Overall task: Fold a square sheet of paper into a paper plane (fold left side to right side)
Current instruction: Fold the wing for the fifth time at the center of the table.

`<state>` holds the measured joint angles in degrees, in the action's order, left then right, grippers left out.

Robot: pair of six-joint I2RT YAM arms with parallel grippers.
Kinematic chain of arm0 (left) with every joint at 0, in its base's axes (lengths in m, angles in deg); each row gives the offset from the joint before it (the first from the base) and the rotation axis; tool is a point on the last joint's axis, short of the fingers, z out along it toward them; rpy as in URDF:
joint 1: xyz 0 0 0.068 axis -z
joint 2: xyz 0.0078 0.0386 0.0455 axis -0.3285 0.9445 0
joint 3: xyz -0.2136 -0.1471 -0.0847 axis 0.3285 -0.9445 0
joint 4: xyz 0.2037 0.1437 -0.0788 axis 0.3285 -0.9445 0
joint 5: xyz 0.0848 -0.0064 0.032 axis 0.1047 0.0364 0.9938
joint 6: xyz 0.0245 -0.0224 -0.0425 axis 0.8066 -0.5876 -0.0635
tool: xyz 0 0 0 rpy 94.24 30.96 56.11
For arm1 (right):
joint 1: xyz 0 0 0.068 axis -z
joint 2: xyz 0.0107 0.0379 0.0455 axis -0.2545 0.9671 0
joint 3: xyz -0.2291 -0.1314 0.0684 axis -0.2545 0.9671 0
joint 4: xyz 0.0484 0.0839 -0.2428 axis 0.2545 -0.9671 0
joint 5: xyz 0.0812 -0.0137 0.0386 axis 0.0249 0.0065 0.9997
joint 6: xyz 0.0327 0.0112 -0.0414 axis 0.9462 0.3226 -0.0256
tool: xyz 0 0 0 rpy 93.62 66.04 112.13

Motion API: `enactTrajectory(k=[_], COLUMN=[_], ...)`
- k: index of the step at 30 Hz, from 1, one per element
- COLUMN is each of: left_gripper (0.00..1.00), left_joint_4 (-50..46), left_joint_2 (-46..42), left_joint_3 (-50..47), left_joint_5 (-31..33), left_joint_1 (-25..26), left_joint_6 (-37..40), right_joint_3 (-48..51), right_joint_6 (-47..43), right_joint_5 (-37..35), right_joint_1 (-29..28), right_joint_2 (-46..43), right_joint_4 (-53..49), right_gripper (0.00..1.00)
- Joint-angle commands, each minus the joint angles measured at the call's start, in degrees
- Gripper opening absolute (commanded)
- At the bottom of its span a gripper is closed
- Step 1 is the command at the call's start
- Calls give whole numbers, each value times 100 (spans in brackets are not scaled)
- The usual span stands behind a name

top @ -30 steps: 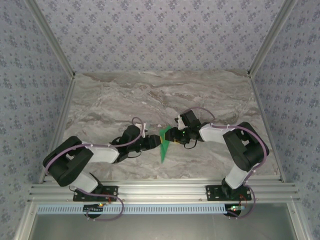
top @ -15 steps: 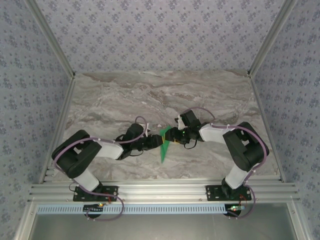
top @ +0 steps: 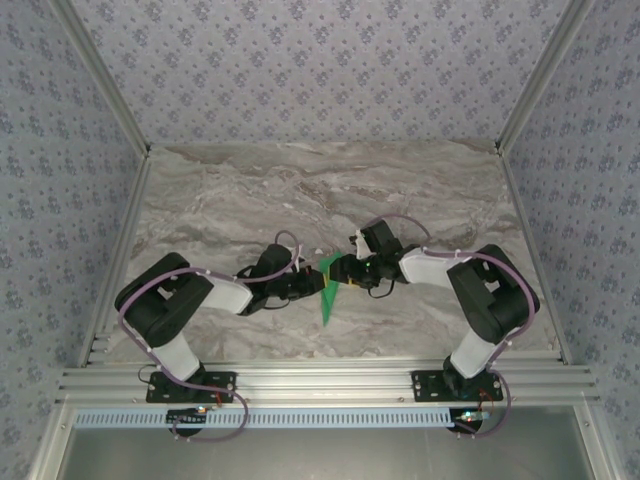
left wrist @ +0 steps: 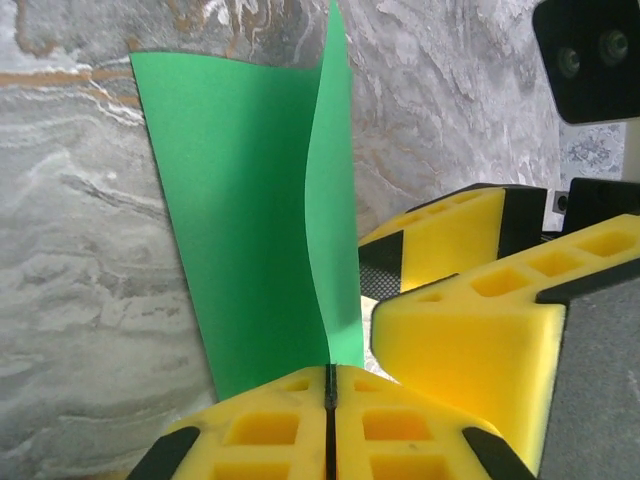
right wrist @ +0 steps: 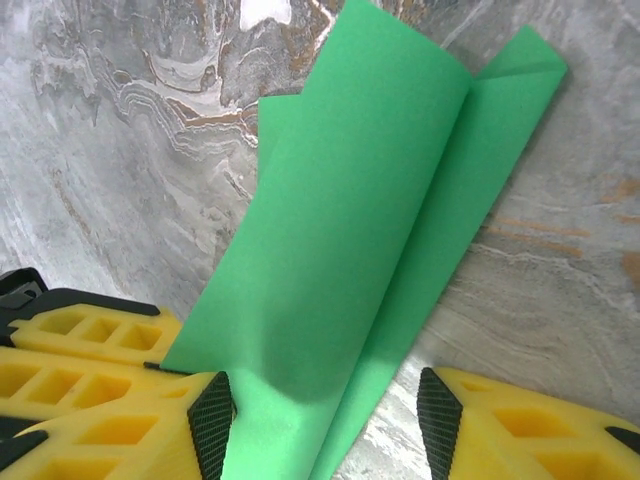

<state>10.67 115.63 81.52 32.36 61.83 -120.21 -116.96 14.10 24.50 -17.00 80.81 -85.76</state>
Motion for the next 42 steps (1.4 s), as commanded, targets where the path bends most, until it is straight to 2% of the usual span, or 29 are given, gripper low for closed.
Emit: enactTrajectory(k=[1, 5, 9, 20, 36, 42], left_gripper=[7, 7, 6, 5, 5, 5], left_joint_4=[-138, -134, -172, -208, -226, -237], left_joint_2=[-31, -17, -33, -28, -22, -39], left_joint_3=[173, 206, 214, 248, 275, 279], left_joint_5=[24, -22, -26, -22, -22, -30], left_joint_1=[-50, -50, -51, -54, -49, -54], left_joint_6=[186, 230, 265, 293, 290, 292], right_joint_3=[101, 91, -29, -413, -593, -710], right_joint_6=[-140, 90, 274, 437, 475, 369], right_joint_5=[-88, 103, 209, 122, 152, -31], right_joint_1=[242, 418, 431, 320, 205, 176], right_joint_2=[-302, -425, -264, 259, 515, 598], right_joint_4=[9, 303, 537, 579, 601, 184], right_gripper=[59, 68, 72, 72, 72, 72])
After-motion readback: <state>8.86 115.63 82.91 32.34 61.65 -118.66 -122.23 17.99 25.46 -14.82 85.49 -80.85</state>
